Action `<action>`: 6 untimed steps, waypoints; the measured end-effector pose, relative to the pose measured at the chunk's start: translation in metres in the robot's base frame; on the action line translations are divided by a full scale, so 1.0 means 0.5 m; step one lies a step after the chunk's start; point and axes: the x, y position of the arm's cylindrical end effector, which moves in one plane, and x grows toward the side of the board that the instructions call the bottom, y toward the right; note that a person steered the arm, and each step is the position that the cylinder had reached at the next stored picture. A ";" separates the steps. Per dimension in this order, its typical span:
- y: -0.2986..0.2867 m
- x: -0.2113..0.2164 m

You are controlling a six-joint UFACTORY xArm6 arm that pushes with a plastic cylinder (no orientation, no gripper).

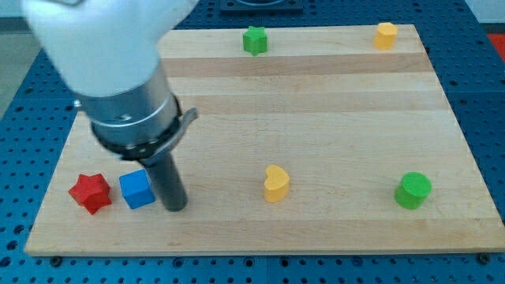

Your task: Move the red circle towards the center left of the board

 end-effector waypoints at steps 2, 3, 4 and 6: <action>0.067 -0.269; 0.080 -0.369; 0.022 -0.436; -0.227 -0.371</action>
